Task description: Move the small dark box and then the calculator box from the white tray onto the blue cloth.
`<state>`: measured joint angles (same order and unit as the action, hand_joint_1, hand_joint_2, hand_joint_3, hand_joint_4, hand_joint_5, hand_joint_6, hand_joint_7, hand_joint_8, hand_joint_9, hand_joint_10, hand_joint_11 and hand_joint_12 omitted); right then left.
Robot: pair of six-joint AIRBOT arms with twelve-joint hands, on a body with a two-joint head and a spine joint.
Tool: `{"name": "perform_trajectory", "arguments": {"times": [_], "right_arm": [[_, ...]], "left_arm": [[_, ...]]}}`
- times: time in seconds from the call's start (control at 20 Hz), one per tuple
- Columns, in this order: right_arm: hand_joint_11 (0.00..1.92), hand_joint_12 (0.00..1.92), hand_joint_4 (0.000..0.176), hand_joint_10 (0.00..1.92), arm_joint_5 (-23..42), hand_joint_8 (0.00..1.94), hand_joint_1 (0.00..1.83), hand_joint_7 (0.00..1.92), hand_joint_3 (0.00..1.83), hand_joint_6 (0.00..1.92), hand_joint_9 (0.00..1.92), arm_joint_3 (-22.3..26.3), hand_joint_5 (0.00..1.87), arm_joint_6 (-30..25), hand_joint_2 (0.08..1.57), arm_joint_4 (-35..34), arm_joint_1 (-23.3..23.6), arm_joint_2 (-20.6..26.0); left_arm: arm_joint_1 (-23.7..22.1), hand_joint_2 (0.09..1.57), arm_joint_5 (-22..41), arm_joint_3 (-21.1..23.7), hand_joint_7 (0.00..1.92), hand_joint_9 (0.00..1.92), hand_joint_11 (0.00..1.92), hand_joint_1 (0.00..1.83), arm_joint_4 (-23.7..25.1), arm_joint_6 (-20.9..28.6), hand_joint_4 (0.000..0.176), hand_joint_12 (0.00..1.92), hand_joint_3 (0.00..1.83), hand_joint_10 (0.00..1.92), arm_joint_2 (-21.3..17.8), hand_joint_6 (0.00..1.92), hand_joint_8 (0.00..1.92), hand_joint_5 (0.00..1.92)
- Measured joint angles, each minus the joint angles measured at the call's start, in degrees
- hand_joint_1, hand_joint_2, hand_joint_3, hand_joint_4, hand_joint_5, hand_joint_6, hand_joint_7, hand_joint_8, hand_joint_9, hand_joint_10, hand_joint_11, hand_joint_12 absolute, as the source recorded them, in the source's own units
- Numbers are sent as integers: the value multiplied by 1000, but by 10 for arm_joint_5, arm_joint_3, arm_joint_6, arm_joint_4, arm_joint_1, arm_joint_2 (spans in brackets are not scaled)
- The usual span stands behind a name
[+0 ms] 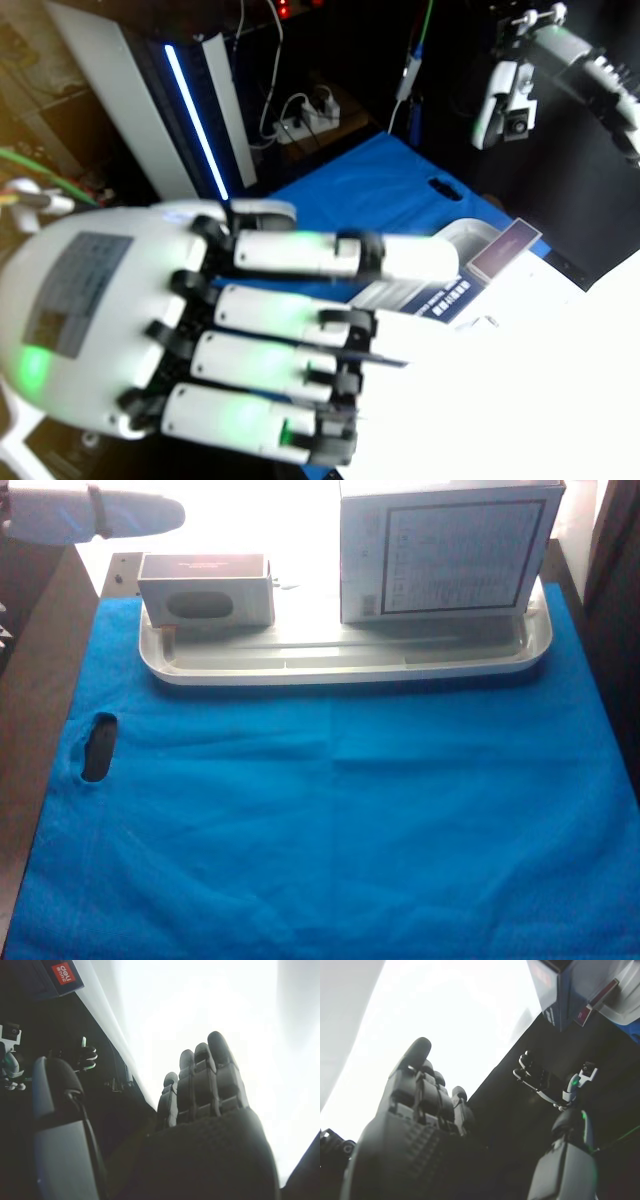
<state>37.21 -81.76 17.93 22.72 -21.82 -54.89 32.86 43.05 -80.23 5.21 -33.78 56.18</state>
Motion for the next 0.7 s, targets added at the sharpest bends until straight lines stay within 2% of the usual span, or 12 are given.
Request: {"name": "perform_trajectory", "arguments": {"times": [0.1, 0.15, 0.2, 0.3, 0.35, 0.4, 0.45, 0.5, 0.65, 0.7], "right_arm": [[0, 0, 9, 0, 0, 0, 386, 0, 10, 0, 0, 0, 0, 0, 845, 2, 0, -1], [0, 0, 12, 0, 0, 0, 409, 0, 7, 0, 0, 0, 0, 0, 843, 3, 0, -1], [0, 0, 11, 0, -1, 0, 427, 0, 14, 0, 0, 0, 0, 0, 859, 3, 0, -1], [0, 0, 20, 0, 0, 0, 462, 0, 13, 0, 0, 0, 0, 0, 863, 6, 0, -3], [0, 0, 23, 0, -1, 0, 471, 0, 15, 0, 0, 0, 0, 0, 870, 11, 0, -3], [4, 2, 25, 0, -5, 0, 438, 0, 14, 0, 0, 0, 0, 0, 871, 14, 0, -3], [17, 8, 19, 0, -9, 0, 421, 0, 15, 0, 0, 0, 0, 0, 879, 14, 0, -4], [32, 15, 24, 0, -12, 0, 446, 0, 18, 0, 0, 0, 0, 0, 891, 14, 0, -4], [52, 28, 32, 5, -17, 0, 461, 0, 20, 0, 13, -1, 0, 0, 912, 15, 0, -4], [61, 34, 34, 10, -17, 3, 461, 9, 17, 0, 27, -1, 0, 0, 915, 15, 0, -4]], "left_arm": [[-4, 963, -6, -5, 42, 52, 1, 499, 13, 0, 69, 49, 7, 3, 2, 0, 3, 0], [-5, 984, -12, -7, 43, 50, 9, 525, 12, 0, 58, 53, 14, 2, 2, 0, 2, 0], [-10, 897, -23, -11, 51, 46, 1, 422, 16, 0, 62, 146, 3, 0, 5, 0, 13, 0], [-21, 843, -49, -16, 106, 75, 0, 463, 38, 0, 41, 217, 0, 6, 9, 0, 8, 0], [-28, 839, -61, -25, 205, 186, 69, 571, 60, 9, 24, 275, 0, 15, 16, 4, 8, 69], [-42, 851, -77, -45, 282, 277, 118, 641, 98, 53, 11, 319, 1, 14, 29, 5, 6, 136], [-52, 894, -92, -66, 332, 332, 134, 713, 139, 100, 3, 341, 5, 10, 43, 4, 4, 179], [-61, 908, -108, -85, 375, 366, 131, 791, 168, 138, 0, 344, 7, 17, 54, 13, 15, 213], [-66, 941, -156, -100, 435, 466, 199, 872, 228, 157, 0, 411, 4, 20, 67, 11, 9, 274], [-70, 922, -171, -110, 443, 498, 213, 886, 259, 181, 0, 504, 1, 6, 74, 6, 3, 296]]}}
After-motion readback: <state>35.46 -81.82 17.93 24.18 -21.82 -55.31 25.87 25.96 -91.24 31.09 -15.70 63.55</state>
